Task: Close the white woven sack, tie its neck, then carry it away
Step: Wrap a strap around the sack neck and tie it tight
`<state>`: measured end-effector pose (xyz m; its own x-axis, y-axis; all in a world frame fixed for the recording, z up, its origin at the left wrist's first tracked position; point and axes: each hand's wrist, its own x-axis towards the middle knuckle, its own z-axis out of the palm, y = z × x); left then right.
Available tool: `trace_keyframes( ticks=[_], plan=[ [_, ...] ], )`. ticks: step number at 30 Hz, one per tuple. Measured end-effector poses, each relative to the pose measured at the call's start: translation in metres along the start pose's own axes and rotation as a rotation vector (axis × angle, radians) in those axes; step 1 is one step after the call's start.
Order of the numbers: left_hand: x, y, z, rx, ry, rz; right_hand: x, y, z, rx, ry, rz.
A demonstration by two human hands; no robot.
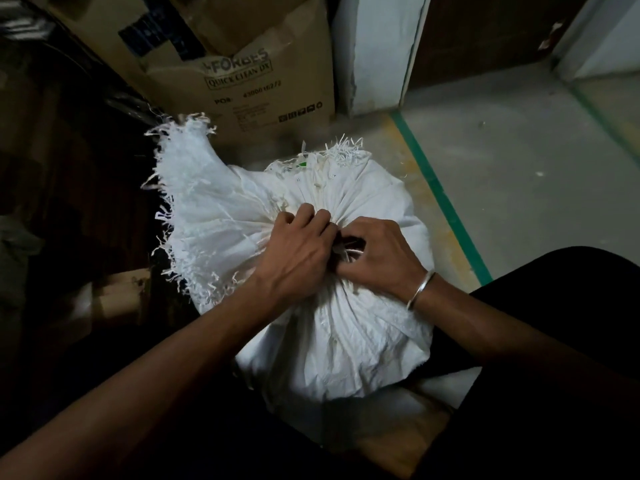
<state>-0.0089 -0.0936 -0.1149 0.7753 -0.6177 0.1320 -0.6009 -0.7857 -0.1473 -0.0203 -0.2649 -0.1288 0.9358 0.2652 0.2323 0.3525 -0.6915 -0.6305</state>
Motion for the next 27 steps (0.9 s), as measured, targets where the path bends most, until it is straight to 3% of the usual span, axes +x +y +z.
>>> trace_keyframes(
  ticks=[7,11,22,27],
  plan=[
    [-0.005,-0.016,-0.003,-0.103,0.068,0.012,0.002,-0.001,-0.007,-0.186,-0.05,-0.012],
    [-0.007,-0.015,-0.007,-0.164,0.041,0.003,0.0,-0.001,-0.007,-0.191,-0.073,-0.048],
    [-0.005,-0.024,-0.01,-0.034,-0.015,0.128,0.0,0.003,0.001,-0.116,-0.043,-0.096],
    [0.004,-0.026,-0.019,-0.136,-0.056,0.021,0.003,0.002,0.0,-0.06,-0.022,-0.07]
  ],
)
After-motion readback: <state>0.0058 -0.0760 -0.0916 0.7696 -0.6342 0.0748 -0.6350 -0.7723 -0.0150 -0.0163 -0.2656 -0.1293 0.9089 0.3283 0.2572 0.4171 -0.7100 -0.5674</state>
